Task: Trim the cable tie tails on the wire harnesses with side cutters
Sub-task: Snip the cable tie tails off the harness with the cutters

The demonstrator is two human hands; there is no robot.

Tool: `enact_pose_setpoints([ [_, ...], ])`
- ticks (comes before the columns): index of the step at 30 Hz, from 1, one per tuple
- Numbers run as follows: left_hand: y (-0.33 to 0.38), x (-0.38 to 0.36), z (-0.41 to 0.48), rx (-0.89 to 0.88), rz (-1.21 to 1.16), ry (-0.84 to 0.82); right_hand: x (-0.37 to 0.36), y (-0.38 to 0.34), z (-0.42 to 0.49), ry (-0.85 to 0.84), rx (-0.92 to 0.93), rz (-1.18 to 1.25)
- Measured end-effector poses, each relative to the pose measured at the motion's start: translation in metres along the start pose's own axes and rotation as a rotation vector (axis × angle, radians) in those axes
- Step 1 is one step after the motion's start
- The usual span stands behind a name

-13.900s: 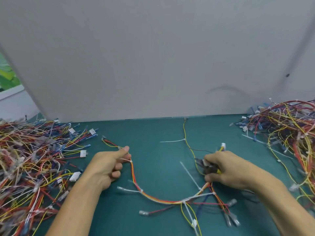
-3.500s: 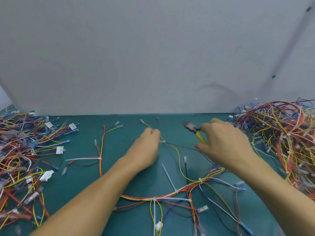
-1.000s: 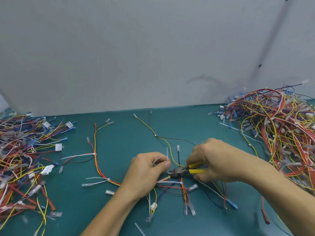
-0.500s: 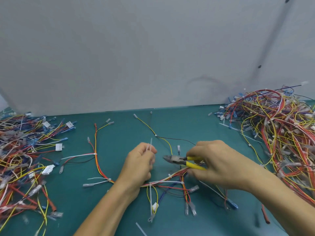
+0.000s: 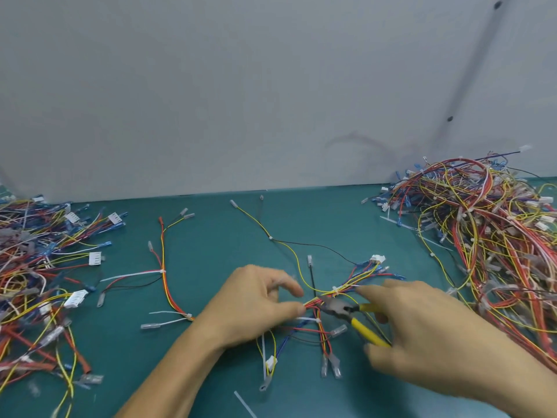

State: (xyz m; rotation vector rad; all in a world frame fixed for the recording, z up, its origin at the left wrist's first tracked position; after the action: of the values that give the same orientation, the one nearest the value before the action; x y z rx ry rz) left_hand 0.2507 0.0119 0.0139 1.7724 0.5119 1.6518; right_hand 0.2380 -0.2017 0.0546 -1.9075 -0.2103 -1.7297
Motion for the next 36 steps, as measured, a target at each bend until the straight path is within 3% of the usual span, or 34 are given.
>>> enact_pose_setpoints([
  [4, 0.003, -0.004, -0.003, -0.036, 0.182, -0.118, -0.008, -0.012, -0.014, 0.043, -0.016, -0.143],
  [11, -0.001, -0.003, -0.004, -0.003, 0.469, -0.092, -0.024, -0.023, -0.014, -0.045, -0.047, -0.197],
  [17, -0.002, -0.003, 0.0, -0.071, 0.146, -0.01, -0.026, -0.022, -0.016, -0.078, -0.082, -0.2],
  [25, 0.009, -0.018, 0.003, -0.121, -0.084, 0.13, -0.031, -0.02, -0.018, -0.052, -0.099, -0.158],
  [31, 0.006, -0.021, 0.007, -0.066, -0.098, 0.049, -0.032, -0.019, -0.018, -0.057, -0.119, -0.131],
  [36, 0.003, -0.021, 0.009, 0.008, -0.144, 0.168, -0.032, -0.019, -0.019, -0.042, -0.122, -0.111],
])
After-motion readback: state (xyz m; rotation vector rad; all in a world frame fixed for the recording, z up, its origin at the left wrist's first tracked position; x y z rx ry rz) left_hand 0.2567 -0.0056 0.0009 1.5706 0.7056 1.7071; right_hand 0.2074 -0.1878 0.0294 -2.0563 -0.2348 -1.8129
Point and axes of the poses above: each hand's wrist, its own z-axis towards the middle knuckle, its own x-axis out of the back of the hand, y = z × x, the point moved 3 cm from there along z, towards the middle knuckle, and after that the axes turned 11 degrees about z, right-handed, at the moved point
